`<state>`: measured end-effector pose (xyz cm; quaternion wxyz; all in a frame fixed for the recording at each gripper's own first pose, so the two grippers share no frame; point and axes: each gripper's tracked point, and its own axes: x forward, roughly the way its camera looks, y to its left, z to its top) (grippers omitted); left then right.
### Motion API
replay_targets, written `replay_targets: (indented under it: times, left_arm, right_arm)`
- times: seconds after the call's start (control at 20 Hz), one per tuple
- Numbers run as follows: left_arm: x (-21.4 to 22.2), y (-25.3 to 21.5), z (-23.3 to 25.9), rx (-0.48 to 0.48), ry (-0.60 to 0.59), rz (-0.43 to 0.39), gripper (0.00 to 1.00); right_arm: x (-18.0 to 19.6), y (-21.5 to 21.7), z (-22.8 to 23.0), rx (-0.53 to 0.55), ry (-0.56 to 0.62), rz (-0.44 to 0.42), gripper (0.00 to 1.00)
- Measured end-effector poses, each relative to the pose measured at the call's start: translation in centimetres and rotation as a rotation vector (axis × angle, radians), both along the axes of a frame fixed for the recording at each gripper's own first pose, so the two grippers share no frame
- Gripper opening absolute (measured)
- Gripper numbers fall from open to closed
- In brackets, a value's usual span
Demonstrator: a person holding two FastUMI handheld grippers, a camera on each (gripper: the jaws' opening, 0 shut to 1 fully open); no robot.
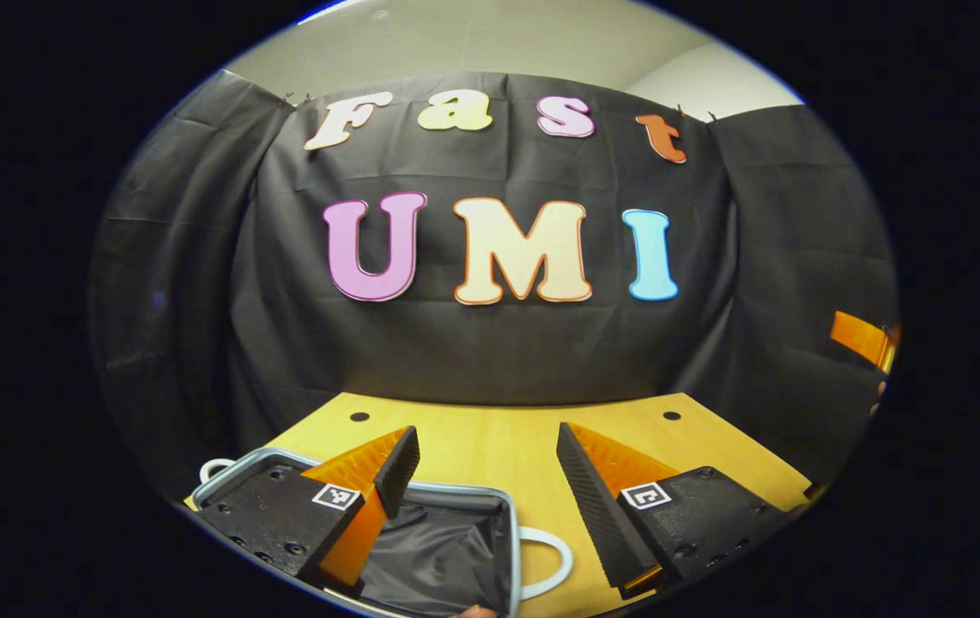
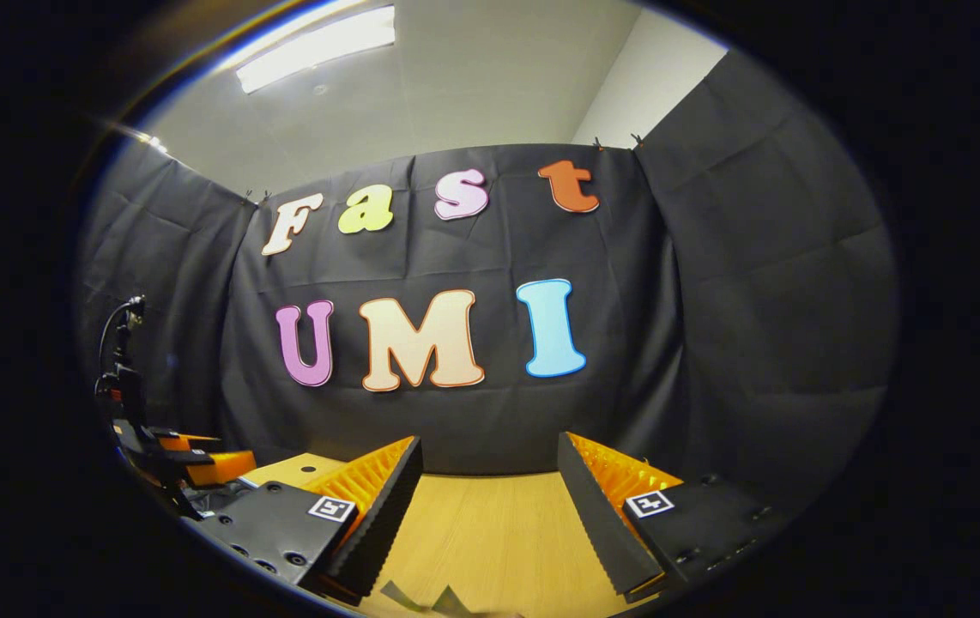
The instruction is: First open the suitcase, pack the skin care products into it, and then close the suitcase.
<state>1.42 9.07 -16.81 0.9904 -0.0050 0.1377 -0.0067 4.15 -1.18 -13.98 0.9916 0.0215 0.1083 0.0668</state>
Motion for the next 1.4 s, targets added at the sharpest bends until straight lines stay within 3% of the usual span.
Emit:
replay_targets:
  times: [0.25,0.3,0.65,0.7,1.0,1.2,1.25,1.35,1.4]
  left_arm:
    - [-1.1,-6.4,-3.4,-0.024,0.096,-0.145,0.94]
    - [0.2,-7.3,-5.4,-0.024,0.117,-0.172,0.94]
    - [-3.1,-13.7,-12.5,-0.051,0.297,-0.317,0.95]
    - [-6.7,-13.7,-9.4,-0.059,0.318,-0.329,0.95]
    - [-7.6,-15.9,-14.0,-0.089,0.407,-0.358,0.93]
    - [-8.1,-17.2,-17.3,-0.161,0.461,-0.352,0.83]
    - [-8.1,-17.4,-18.0,-0.186,0.469,-0.346,0.76]
    - [-7.8,-17.9,-19.1,-0.224,0.479,-0.334,0.73]
    - [-7.7,-18.0,-19.6,-0.233,0.485,-0.326,0.66]
  right_arm:
    - [0.1,-0.9,-0.3,-0.011,-0.002,0.011,0.98]
    - [-0.1,-1.0,-0.4,-0.012,-0.002,0.013,0.98]
    - [-1.0,-1.9,-1.6,-0.048,0.030,0.036,0.98]
    - [-1.3,-1.7,-1.8,-0.036,0.039,0.043,0.98]
    - [-2.2,-2.7,-2.6,-0.060,0.070,0.048,0.98]
    - [-3.3,-2.2,-2.8,-0.046,0.089,0.084,0.98]
    - [-3.6,-2.3,-3.0,-0.044,0.095,0.087,0.98]
    - [-4.2,-2.6,-3.7,-0.061,0.113,0.091,0.98]
    - [-4.5,-2.6,-4.1,-0.072,0.122,0.095,0.98]
